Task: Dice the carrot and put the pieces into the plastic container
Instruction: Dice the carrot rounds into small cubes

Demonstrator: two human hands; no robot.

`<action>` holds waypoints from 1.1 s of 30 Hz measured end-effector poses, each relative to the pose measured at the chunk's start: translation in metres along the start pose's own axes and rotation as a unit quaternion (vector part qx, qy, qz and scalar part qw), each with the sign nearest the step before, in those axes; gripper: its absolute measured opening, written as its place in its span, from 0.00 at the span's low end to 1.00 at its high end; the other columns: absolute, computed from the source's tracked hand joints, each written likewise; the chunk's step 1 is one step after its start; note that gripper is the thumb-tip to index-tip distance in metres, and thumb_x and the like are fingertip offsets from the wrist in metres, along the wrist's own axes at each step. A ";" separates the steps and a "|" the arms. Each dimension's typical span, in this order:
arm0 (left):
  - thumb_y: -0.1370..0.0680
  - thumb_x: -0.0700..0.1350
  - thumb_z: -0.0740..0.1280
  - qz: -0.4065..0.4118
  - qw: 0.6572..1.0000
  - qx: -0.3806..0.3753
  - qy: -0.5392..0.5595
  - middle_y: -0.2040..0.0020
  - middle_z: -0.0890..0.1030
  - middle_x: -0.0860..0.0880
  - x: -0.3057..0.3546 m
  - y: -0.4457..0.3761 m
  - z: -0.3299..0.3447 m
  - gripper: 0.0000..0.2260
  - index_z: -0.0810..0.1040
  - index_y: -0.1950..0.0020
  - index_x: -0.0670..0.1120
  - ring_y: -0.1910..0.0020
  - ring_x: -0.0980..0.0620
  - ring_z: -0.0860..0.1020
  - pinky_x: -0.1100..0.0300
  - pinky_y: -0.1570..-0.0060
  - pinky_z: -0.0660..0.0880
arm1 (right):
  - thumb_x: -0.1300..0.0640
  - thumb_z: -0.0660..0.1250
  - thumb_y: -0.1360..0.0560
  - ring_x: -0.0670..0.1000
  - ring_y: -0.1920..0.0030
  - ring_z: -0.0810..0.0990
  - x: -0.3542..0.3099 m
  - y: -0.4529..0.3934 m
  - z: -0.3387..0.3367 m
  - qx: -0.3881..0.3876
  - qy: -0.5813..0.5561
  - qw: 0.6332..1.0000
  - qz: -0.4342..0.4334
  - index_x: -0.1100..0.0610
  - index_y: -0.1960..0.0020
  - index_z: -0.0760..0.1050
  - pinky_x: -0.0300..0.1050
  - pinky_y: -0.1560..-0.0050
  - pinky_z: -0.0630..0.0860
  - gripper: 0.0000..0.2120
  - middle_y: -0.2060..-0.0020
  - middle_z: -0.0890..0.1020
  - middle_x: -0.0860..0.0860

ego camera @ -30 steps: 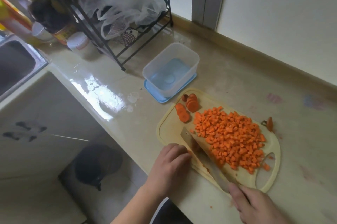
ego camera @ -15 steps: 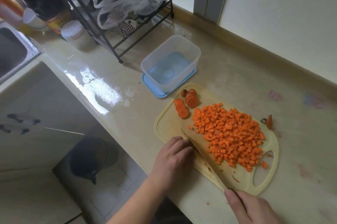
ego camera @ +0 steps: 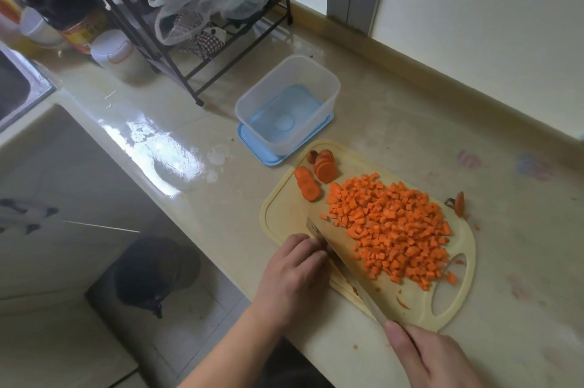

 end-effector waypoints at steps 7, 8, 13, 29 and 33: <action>0.18 0.42 0.68 -0.009 1.000 -0.001 0.014 0.47 0.83 0.44 -0.001 0.001 -0.001 0.09 0.85 0.48 0.38 0.46 0.46 0.78 0.61 0.44 0.76 | 0.24 0.43 0.33 0.45 0.45 0.79 0.001 -0.003 0.009 -0.012 0.026 0.999 0.024 0.48 0.52 0.78 0.37 0.48 0.73 0.36 0.53 0.83 0.46; 0.17 0.43 0.67 -0.009 1.000 0.002 0.015 0.47 0.83 0.44 -0.001 0.000 -0.002 0.10 0.85 0.48 0.38 0.46 0.47 0.78 0.61 0.44 0.76 | 0.21 0.39 0.36 0.44 0.51 0.80 0.001 -0.006 0.012 -0.014 0.034 0.999 0.019 0.50 0.58 0.77 0.39 0.52 0.73 0.41 0.58 0.83 0.47; 0.18 0.42 0.67 -0.007 1.000 0.001 0.008 0.49 0.82 0.44 -0.001 0.001 -0.007 0.08 0.84 0.50 0.38 0.47 0.46 0.78 0.59 0.47 0.77 | 0.16 0.35 0.42 0.42 0.63 0.78 0.001 -0.009 0.011 -0.010 0.000 1.000 0.027 0.55 0.65 0.75 0.38 0.58 0.73 0.48 0.67 0.82 0.49; 0.23 0.36 0.74 0.009 0.999 -0.034 -0.014 0.49 0.83 0.44 -0.002 0.004 -0.008 0.05 0.85 0.48 0.38 0.48 0.45 0.80 0.56 0.49 0.79 | 0.24 0.38 0.33 0.45 0.61 0.78 0.003 -0.013 0.018 -0.044 0.039 0.998 -0.001 0.53 0.66 0.73 0.45 0.57 0.74 0.39 0.68 0.80 0.48; 0.27 0.34 0.78 0.007 0.999 -0.039 -0.023 0.50 0.83 0.43 -0.006 0.009 -0.008 0.09 0.85 0.47 0.39 0.48 0.44 0.80 0.54 0.50 0.79 | 0.33 0.48 0.28 0.48 0.66 0.75 -0.009 -0.014 0.008 -0.027 -0.009 1.000 -0.012 0.55 0.71 0.66 0.46 0.62 0.69 0.28 0.73 0.76 0.49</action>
Point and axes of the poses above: each hand's wrist, its own y-axis away from the middle knuckle, its own z-axis out of the palm, x = y × z, the point moved 6 cm from there along -y, towards the middle knuckle
